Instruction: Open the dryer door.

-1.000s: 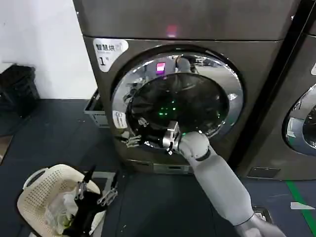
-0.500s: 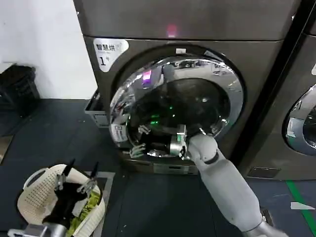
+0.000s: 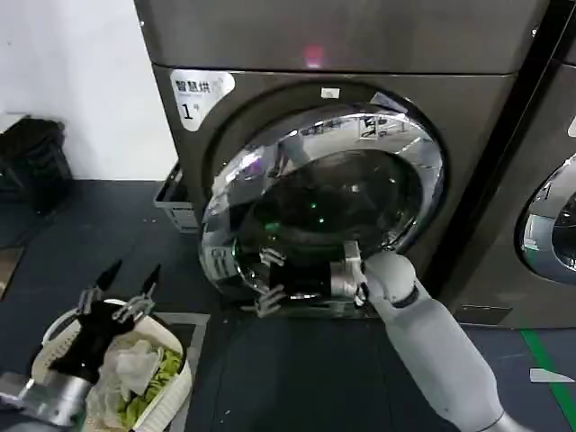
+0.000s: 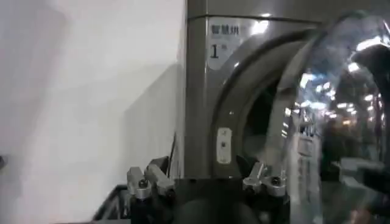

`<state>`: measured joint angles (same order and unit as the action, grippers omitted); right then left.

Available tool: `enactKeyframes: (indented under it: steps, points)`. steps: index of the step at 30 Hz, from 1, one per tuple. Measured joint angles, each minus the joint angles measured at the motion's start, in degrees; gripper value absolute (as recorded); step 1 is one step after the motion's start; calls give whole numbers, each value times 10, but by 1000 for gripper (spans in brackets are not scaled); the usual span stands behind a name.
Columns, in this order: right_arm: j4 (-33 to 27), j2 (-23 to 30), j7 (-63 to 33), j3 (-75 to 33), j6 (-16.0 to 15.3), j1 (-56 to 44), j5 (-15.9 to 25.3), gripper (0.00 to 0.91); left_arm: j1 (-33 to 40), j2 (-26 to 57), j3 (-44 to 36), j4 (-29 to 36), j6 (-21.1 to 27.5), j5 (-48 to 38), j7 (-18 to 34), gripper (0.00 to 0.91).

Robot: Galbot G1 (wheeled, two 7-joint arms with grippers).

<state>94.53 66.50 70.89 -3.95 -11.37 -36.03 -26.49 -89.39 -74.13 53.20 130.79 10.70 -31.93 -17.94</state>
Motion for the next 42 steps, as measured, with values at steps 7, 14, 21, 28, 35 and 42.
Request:
enactKeyframes:
  steps: [7, 14, 21, 28, 35, 42]
  points:
    - [8, -20, 91, -9, 6, -20, -12, 907, 37, 67, -17, -16, -6, -91, -1, 907]
    - [22, -37, 128, -17, 22, -37, -36, 907, 73, 135, -49, -34, -15, -155, -4, 907]
    - [43, -61, 128, -34, 28, -63, -37, 907, 118, 207, -91, -69, -25, -237, -29, 907]
    - [71, -87, 129, -63, 43, -108, -36, 907, 176, 254, -133, -89, -20, -291, -44, 907]
    - [84, -107, 129, -104, 50, -150, -35, 907, 210, 259, -175, -89, -15, -292, -54, 907]
    - [71, -119, 129, -197, 70, -208, -8, 907, 233, 272, -219, -91, 8, -305, -76, 907]
